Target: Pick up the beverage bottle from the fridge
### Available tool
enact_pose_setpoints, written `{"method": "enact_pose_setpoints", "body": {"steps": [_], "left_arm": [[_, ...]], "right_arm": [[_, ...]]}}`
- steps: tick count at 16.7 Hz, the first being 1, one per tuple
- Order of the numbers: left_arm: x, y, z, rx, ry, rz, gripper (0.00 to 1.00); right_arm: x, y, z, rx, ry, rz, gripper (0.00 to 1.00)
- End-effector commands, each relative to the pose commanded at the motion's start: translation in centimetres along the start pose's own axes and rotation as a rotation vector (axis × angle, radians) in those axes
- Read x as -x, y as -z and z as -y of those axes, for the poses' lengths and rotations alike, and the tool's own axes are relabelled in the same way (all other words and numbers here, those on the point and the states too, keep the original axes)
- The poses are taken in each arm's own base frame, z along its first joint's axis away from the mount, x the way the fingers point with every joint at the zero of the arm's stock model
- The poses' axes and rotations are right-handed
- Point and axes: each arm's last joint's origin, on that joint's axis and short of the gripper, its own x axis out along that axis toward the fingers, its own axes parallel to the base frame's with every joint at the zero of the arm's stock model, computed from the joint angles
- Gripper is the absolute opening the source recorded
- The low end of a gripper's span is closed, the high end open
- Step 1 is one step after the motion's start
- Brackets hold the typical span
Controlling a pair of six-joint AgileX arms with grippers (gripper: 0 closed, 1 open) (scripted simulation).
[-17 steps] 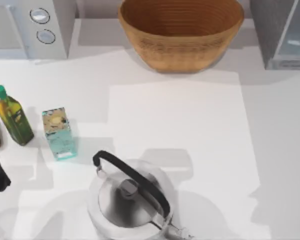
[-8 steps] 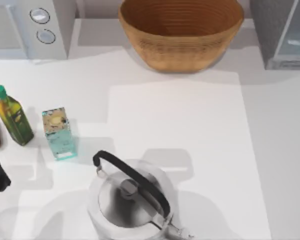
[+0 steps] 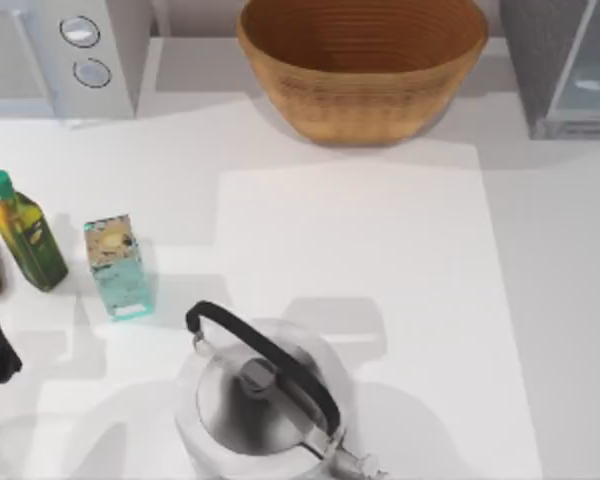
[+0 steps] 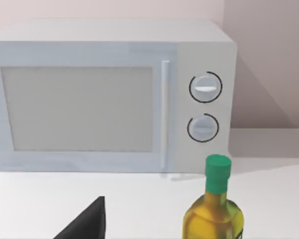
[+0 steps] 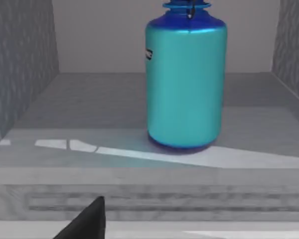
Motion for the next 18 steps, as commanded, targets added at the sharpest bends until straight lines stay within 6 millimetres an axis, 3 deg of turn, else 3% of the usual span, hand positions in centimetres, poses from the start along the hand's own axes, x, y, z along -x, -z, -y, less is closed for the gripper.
{"method": "enact_pose_setpoints", "body": {"steps": [6, 9, 11, 18], "left_arm": [[0.0, 0.0, 0.0, 0.0, 0.0, 0.0, 1.0], [0.0, 0.0, 0.0, 0.0, 0.0, 0.0, 1.0], [0.0, 0.0, 0.0, 0.0, 0.0, 0.0, 1.0], [0.0, 0.0, 0.0, 0.0, 0.0, 0.0, 1.0]], "right_arm": [[-10.7, -0.3, 0.9, 0.018, 0.008, 0.034, 1.0], [-14.3, -0.2, 0.1, 0.017, 0.011, 0.026, 1.0], [-15.4, -0.1, -0.3, 0.015, 0.012, 0.017, 1.0], [-16.3, 0.0, -0.2, 0.014, 0.012, 0.011, 1.0]]}}
